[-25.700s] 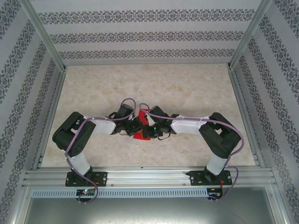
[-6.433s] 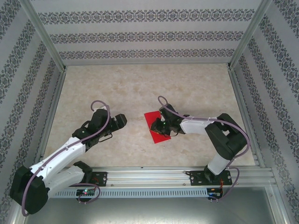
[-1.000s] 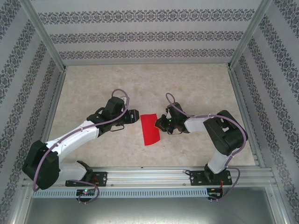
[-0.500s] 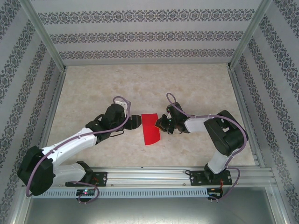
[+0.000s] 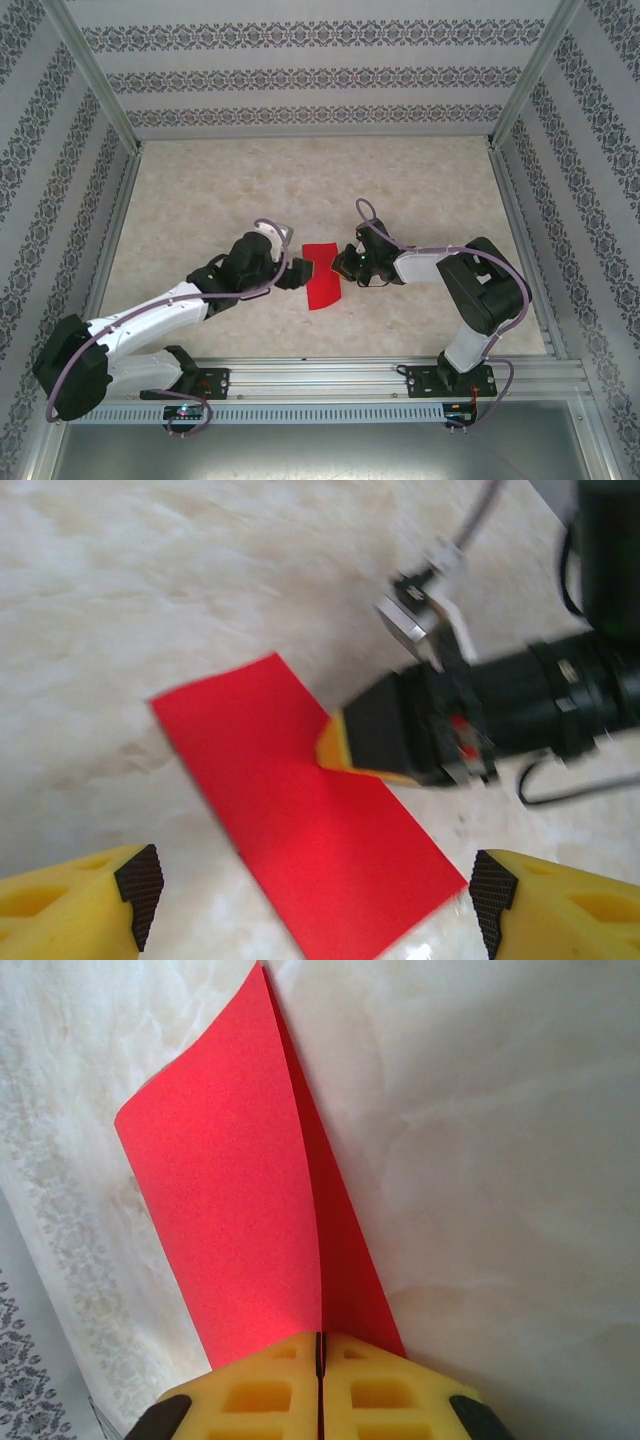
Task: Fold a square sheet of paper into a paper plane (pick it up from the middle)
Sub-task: Third fold the triangle at the center of the table.
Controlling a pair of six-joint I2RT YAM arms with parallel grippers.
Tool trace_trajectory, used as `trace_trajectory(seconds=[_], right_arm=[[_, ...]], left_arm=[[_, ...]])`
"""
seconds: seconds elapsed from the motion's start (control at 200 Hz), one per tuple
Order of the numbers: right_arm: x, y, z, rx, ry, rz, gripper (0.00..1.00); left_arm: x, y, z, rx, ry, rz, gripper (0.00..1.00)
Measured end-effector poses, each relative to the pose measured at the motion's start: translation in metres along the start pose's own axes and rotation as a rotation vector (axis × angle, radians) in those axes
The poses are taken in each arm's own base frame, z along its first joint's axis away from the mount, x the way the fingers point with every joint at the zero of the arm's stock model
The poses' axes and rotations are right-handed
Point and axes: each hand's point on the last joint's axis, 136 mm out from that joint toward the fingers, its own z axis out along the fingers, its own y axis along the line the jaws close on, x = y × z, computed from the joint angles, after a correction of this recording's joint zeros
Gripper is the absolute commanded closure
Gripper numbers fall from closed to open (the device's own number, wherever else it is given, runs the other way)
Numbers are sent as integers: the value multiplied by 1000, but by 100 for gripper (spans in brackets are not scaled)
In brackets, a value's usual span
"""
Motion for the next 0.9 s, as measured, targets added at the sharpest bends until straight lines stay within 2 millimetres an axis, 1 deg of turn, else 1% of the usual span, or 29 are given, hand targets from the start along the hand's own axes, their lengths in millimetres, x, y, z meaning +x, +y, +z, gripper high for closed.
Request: trace_trajectory(seconds=[0.09,0.18,0.34,0.47,0.545,0.659,0.849,0.899], right_arm=[[-1,2,0,-4,-2,1,92],[-2,4,0,-6,-2,7,92],[-1,3,0,-1,0,21,92],[0,1,0,8,4,26,92],[0,0,0,11,6,28,92],[0,0,0,11,6,28,91],[1,-1,0,13,7,29,91],[1,-1,0,14,7,29,91]], left_arm=[[17,-20,8,14,59,118,25],[35,-36,18,13,122,225,25],[67,-56,33,2,233,372,25],[84,-69,45,-6,302,448,26],[88,-72,52,-30,332,476,26],[87,-74,65,-82,357,503,28],[93,-66,76,-152,394,532,40],[94,-62,77,-167,402,536,47]])
